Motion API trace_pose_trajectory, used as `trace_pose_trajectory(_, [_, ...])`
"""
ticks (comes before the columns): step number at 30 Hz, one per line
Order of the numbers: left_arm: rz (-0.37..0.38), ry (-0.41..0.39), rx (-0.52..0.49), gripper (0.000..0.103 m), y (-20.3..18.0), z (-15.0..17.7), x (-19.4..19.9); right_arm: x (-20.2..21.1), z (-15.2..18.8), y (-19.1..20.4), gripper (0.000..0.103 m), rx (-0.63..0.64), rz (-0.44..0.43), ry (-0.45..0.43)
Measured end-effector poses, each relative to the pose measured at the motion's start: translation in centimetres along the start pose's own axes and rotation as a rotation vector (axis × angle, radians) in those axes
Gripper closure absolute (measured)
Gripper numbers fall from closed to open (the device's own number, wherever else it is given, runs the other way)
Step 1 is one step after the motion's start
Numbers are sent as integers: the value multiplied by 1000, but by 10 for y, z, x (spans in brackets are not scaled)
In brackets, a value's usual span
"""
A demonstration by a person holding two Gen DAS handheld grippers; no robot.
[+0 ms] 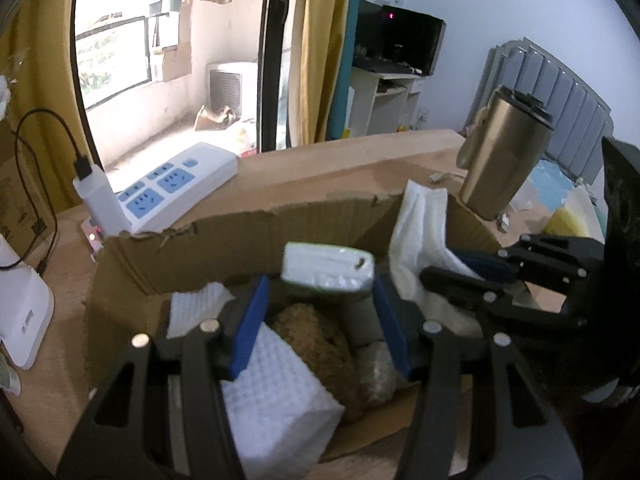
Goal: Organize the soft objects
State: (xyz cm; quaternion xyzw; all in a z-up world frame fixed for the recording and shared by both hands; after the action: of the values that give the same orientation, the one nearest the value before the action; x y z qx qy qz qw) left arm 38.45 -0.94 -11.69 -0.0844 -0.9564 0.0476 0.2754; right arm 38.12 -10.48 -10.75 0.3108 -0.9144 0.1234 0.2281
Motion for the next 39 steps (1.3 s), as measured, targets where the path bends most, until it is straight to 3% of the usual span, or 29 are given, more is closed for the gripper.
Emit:
trace_pose_trajectory(11, [-5, -45, -22, 42, -3, -6, 24, 6, -4, -4, 69, -28, 8, -8])
trace_pose_trajectory(20, [8, -97, -31, 40, -4, -13, 50, 28, -15, -3, 55, -44, 26, -72])
trace_pose_trajectory(39, [27, -256, -25, 37, -10, -22, 136, 108, -29, -2, 51, -87, 72, -171])
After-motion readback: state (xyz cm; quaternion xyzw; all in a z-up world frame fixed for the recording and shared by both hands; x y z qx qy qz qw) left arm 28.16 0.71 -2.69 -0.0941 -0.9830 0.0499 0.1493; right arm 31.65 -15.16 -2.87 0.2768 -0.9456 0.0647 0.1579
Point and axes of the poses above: each gripper's, at about its wrist camera, not at the fingertips, and x roughly against the way its jaws point, y to its left, z to its underside, the point moved 4 cm from there along -x, roughly the way its jaws point, and after that the axes turned 13 degrees about -y, right-handed, at the moved point
